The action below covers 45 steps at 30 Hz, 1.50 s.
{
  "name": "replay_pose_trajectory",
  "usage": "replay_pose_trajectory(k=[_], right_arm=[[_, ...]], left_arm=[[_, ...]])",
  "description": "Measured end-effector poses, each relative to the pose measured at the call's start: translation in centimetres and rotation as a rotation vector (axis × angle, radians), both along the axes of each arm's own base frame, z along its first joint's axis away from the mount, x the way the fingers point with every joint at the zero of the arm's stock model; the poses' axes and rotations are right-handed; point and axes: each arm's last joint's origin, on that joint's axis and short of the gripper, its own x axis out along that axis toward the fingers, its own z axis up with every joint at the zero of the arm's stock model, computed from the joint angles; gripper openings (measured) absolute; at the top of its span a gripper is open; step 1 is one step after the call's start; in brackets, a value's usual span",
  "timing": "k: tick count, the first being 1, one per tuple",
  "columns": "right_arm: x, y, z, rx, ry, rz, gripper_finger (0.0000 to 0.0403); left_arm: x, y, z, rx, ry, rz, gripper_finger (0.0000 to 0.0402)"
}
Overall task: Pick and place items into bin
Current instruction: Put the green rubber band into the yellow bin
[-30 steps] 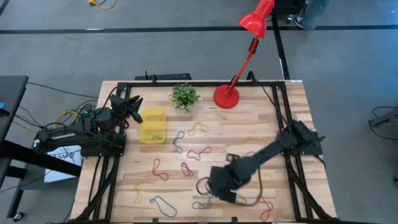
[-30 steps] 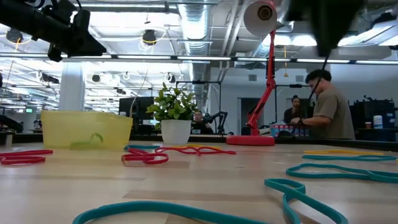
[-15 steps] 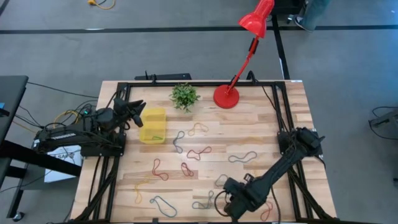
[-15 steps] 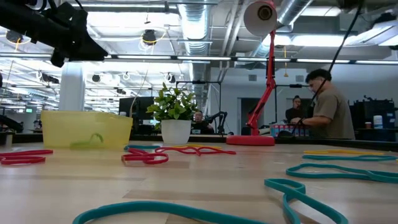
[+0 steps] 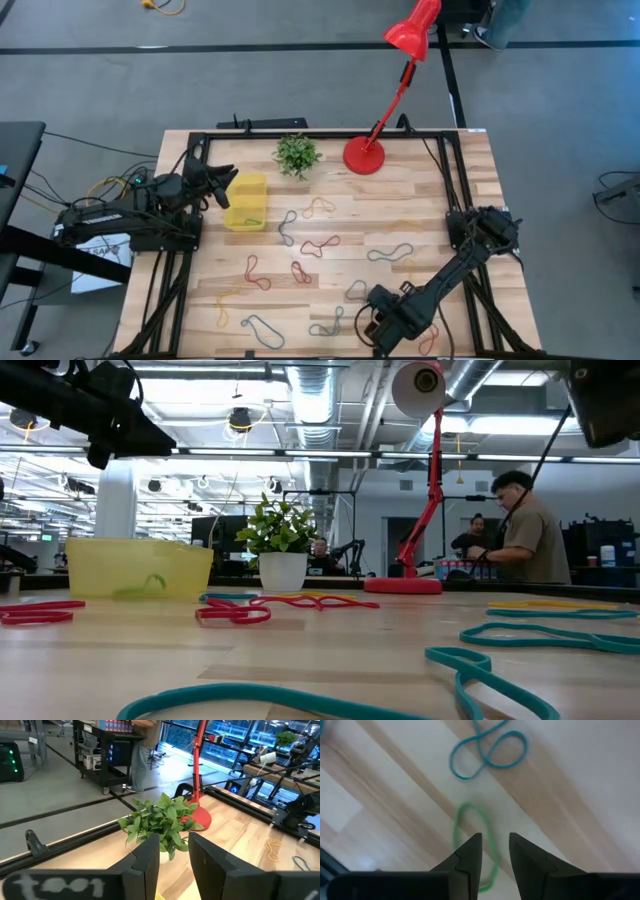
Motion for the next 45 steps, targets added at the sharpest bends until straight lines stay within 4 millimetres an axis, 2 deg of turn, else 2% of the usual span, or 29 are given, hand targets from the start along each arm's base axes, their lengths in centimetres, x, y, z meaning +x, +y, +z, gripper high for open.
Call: replay_pose_trajectory(k=[14, 23, 29, 33, 39, 43, 45], right_arm=[[0.2, -0.2, -0.3, -0.018, -0.038, -0.009, 0.0090], [0.2, -0.2, -0.3, -0.013, -0.043, -0.009, 0.0068], [0.8, 0.6, -1.8, 0.026, -0.028, -0.006, 0.0061], [0.8, 0.4, -2.7, 0.003, 0.011, -0.007, 0.0061], [2.1, -0.9, -3.0, -0.024, 0.012, 0.067, 0.0047], [3.4, -2.8, -1.7, -0.011, 0.046, 0.028, 0.0008], [3.8, -4.4, -0.9, -0.069, 0.069, 0.050, 0.0006]], left_arm=[[0.0, 0.0, -0.2, -0.005, 0.020, -0.005, 0.0093], [-0.1, 0.0, -0.6, -0.014, 0.067, -0.005, 0.0093], [-0.1, 0.0, -0.7, -0.016, 0.077, -0.005, 0.0093], [-0.1, 0.0, -0.8, -0.011, 0.086, 0.001, 0.0093], [-0.1, 0.0, -0.9, -0.011, 0.096, 0.000, 0.0093], [-0.1, 0.0, -0.9, -0.019, 0.091, 0.002, 0.0093], [-0.1, 0.0, -0.9, -0.019, 0.080, 0.002, 0.0093]])
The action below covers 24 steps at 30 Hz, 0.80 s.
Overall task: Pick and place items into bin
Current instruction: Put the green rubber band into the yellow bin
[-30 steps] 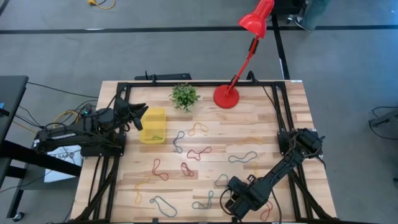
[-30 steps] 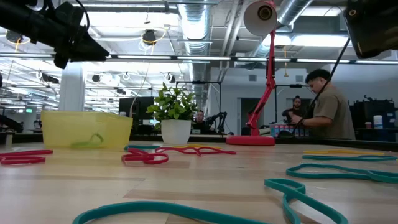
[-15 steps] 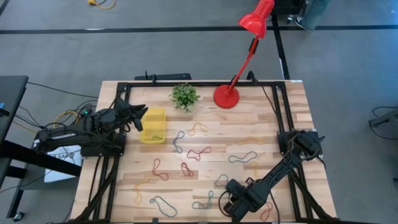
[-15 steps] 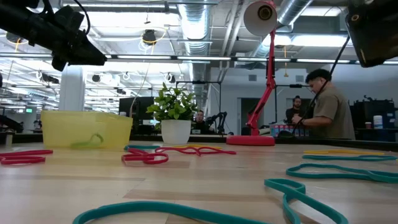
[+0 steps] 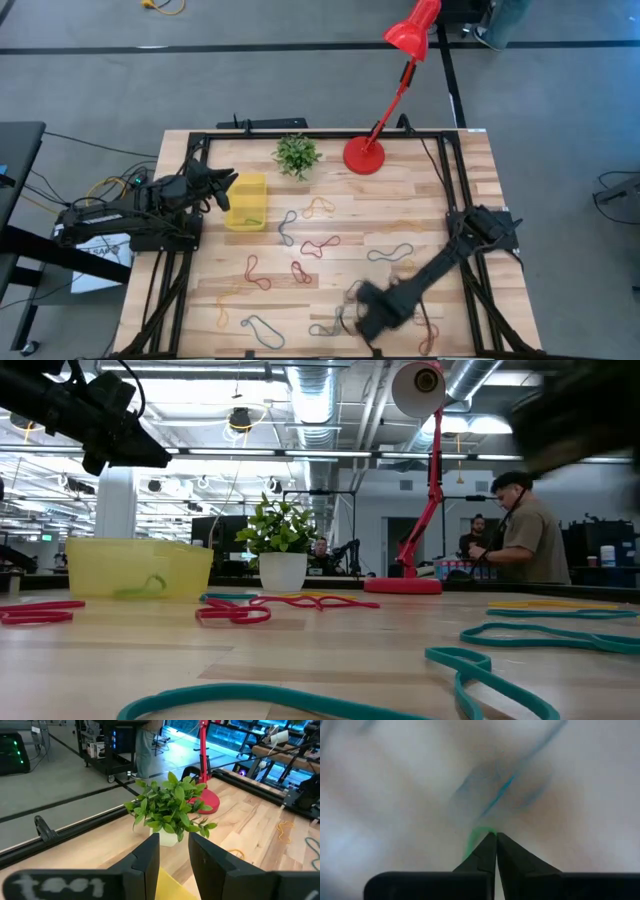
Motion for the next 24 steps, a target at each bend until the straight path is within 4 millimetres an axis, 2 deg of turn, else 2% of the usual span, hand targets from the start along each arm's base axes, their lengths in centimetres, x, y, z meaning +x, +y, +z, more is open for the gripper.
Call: replay_pose_trajectory(k=[3, 5, 8, 11, 13, 19, 22, 24], right_arm=[[1.8, -1.9, 2.3, 0.015, -0.082, 0.048, 0.0006], [2.1, -3.0, 4.4, 0.033, -0.114, 0.090, 0.0002], [3.1, -4.4, 6.6, 0.029, -0.196, 0.146, 0.0005], [4.0, -6.3, 9.6, -0.074, -0.344, 0.227, 0.0002], [4.1, -7.8, 11.2, -0.209, -0.419, 0.252, 0.0002], [7.2, -12.6, 14.0, -0.529, -0.642, 0.256, 0.0001], [10.0, -15.5, 14.6, -0.606, -0.780, 0.275, 0.0001], [11.8, -17.5, 14.4, -0.607, -0.875, 0.305, 0.0001]], left_arm=[[0.1, 0.0, 0.3, 0.005, -0.029, -0.001, 0.0093], [0.1, 0.0, 0.6, 0.011, -0.068, -0.005, 0.0093], [0.2, 0.0, 1.2, 0.031, -0.126, -0.009, 0.0093], [0.3, 0.0, 1.8, 0.061, -0.170, -0.039, 0.0093], [0.4, -0.1, 2.1, 0.089, -0.183, -0.078, 0.0093], [0.5, -0.3, 2.8, 0.140, -0.228, -0.139, 0.0093], [0.5, -0.3, 3.0, 0.147, -0.247, -0.148, 0.0093], [0.5, -0.3, 3.1, 0.158, -0.253, -0.150, 0.0093]])
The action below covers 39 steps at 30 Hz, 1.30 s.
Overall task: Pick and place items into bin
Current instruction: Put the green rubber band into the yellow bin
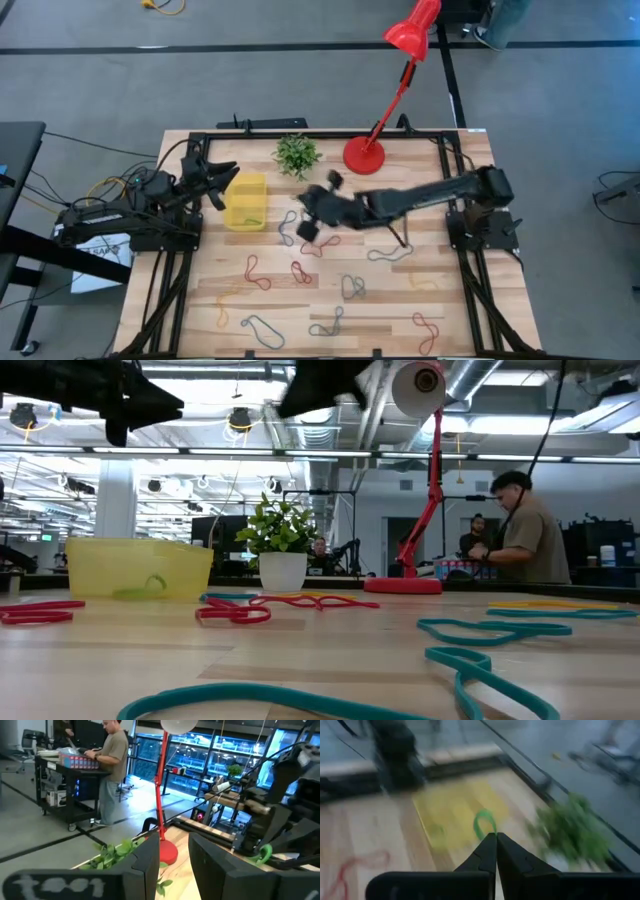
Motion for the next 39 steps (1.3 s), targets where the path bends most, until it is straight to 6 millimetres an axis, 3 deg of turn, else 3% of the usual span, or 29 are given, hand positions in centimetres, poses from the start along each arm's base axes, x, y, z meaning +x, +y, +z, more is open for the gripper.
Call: replay_pose_trajectory(k=[6, 10, 16, 24, 34, 39], right_arm=[[4.8, -5.8, -3.4, 0.080, -0.256, 0.146, 0.0001], [7.7, -7.8, -7.0, 0.228, -0.339, 0.258, 0.0001], [11.6, -7.8, -10.3, 0.319, -0.257, 0.311, 0.0000], [15.0, -5.9, -11.1, 0.362, -0.102, 0.359, 0.0000], [15.9, -5.9, -12.0, 0.324, -0.046, 0.316, 0.0002], [15.8, -6.6, -12.2, 0.307, -0.034, 0.266, 0.0024]], left_arm=[[0.0, 0.0, 0.1, 0.060, 0.028, 0.018, 0.0093], [0.0, 0.0, 0.1, 0.093, 0.049, 0.027, 0.0093], [-0.3, 0.4, -0.6, 0.095, 0.145, 0.175, 0.0093], [-0.4, 0.6, -1.5, 0.067, 0.229, 0.253, 0.0093], [-0.4, 0.5, -1.7, 0.030, 0.228, 0.225, 0.0093], [-0.4, 0.5, -1.7, 0.030, 0.226, 0.206, 0.0093]])
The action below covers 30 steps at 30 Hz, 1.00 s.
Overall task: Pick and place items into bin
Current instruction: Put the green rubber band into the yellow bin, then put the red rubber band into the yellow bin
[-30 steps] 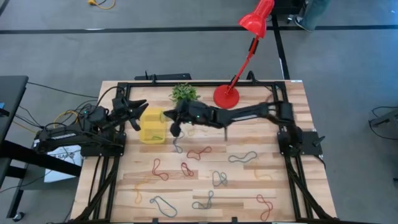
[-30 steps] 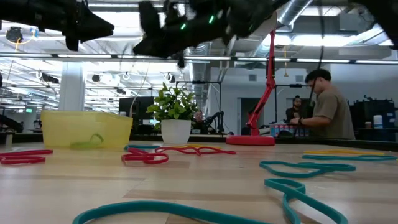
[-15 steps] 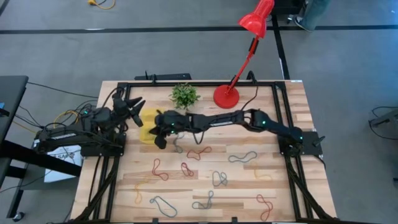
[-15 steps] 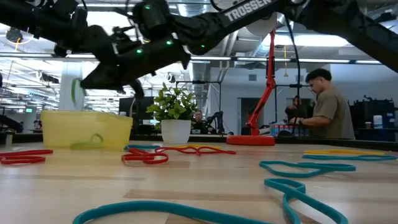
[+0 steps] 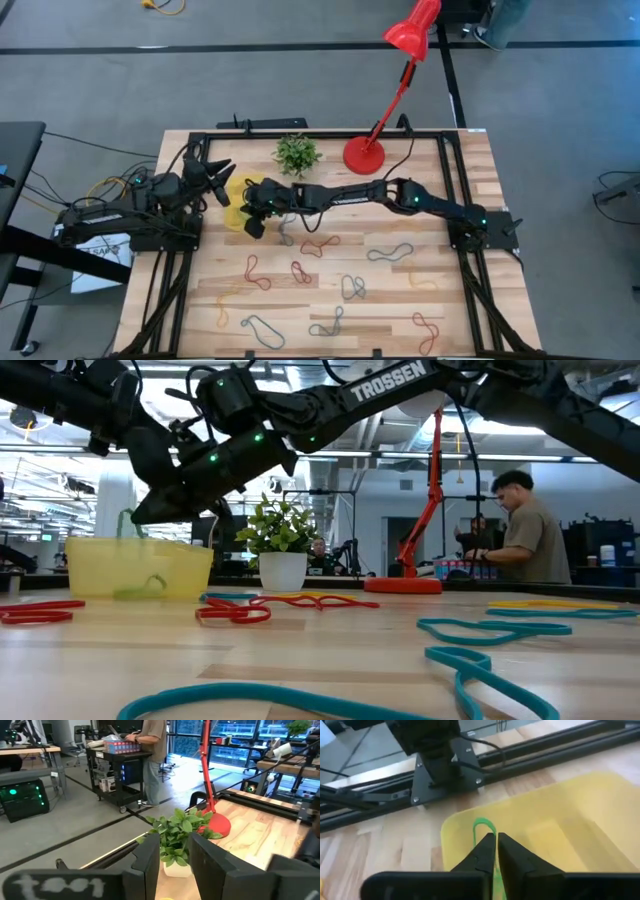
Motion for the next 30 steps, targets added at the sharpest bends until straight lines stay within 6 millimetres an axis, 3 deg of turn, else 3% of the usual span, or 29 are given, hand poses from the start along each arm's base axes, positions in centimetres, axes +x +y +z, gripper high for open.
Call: replay_pose_trajectory(k=[9, 19, 24, 28, 30], right_arm=[[-0.2, 0.2, -0.3, 0.011, 0.034, 0.021, 0.0084], [-0.2, 0.3, -0.3, 0.018, 0.038, 0.020, 0.0108], [-1.0, 0.4, 2.6, 0.047, 0.047, 0.084, 0.0109], [-3.2, 0.7, 6.0, 0.093, 0.173, 0.155, 0.0109], [-4.5, 1.1, 6.7, 0.093, 0.284, 0.184, 0.0109]], left_arm=[[0.0, 0.0, 0.0, 0.000, -0.001, -0.002, 0.0093], [0.0, 0.0, 0.0, 0.000, 0.001, -0.002, 0.0093], [0.0, 0.0, -0.1, -0.003, 0.016, -0.001, 0.0093], [0.0, 0.0, -0.2, -0.006, 0.026, -0.007, 0.0093], [0.0, 0.0, -0.3, -0.007, 0.030, -0.010, 0.0093]])
